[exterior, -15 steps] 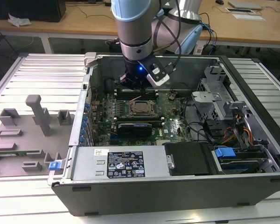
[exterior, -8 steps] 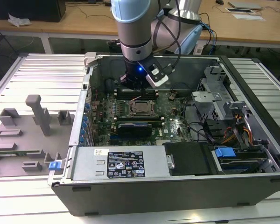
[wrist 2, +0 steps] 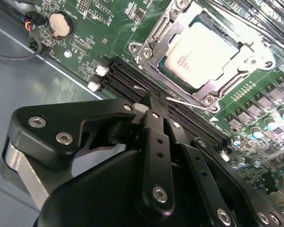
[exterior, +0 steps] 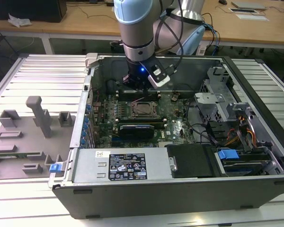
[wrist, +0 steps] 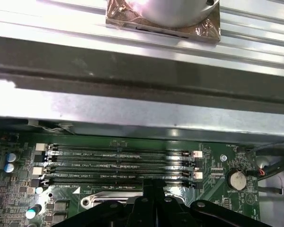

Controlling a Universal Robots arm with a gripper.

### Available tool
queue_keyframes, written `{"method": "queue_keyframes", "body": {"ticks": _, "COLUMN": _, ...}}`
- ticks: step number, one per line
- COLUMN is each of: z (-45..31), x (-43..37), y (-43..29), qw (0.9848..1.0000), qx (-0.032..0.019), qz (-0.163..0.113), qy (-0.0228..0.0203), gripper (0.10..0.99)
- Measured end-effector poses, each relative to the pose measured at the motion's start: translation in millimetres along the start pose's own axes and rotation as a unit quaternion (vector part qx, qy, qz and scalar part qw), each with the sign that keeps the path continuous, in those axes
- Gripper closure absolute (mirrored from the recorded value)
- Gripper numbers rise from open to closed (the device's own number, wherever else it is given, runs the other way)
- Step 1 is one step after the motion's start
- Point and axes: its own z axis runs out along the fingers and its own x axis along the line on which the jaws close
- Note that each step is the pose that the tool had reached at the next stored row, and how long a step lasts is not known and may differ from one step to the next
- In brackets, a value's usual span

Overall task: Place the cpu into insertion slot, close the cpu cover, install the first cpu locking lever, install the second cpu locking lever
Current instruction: 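Install the first cpu locking lever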

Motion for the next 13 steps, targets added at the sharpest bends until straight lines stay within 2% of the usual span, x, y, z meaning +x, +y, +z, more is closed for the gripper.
{"method": "queue_keyframes", "body": {"ticks": 4, "z": 2.8, "x": 0.9, "y": -0.5, "qw": 1.0, "qx": 0.0011, "qz": 0.005, "qy": -0.0019, "gripper": 0.98}}
{"method": "queue_keyframes", "body": {"ticks": 10, "z": 10.7, "x": 2.9, "y": -2.0, "qw": 0.9995, "qx": 0.0069, "qz": 0.03, "qy": -0.0072, "gripper": 0.98}}
{"method": "queue_keyframes", "body": {"ticks": 13, "z": 13.8, "x": 3.4, "y": -1.2, "qw": 0.9986, "qx": 0.0109, "qz": 0.05, "qy": -0.0111, "gripper": 0.98}}
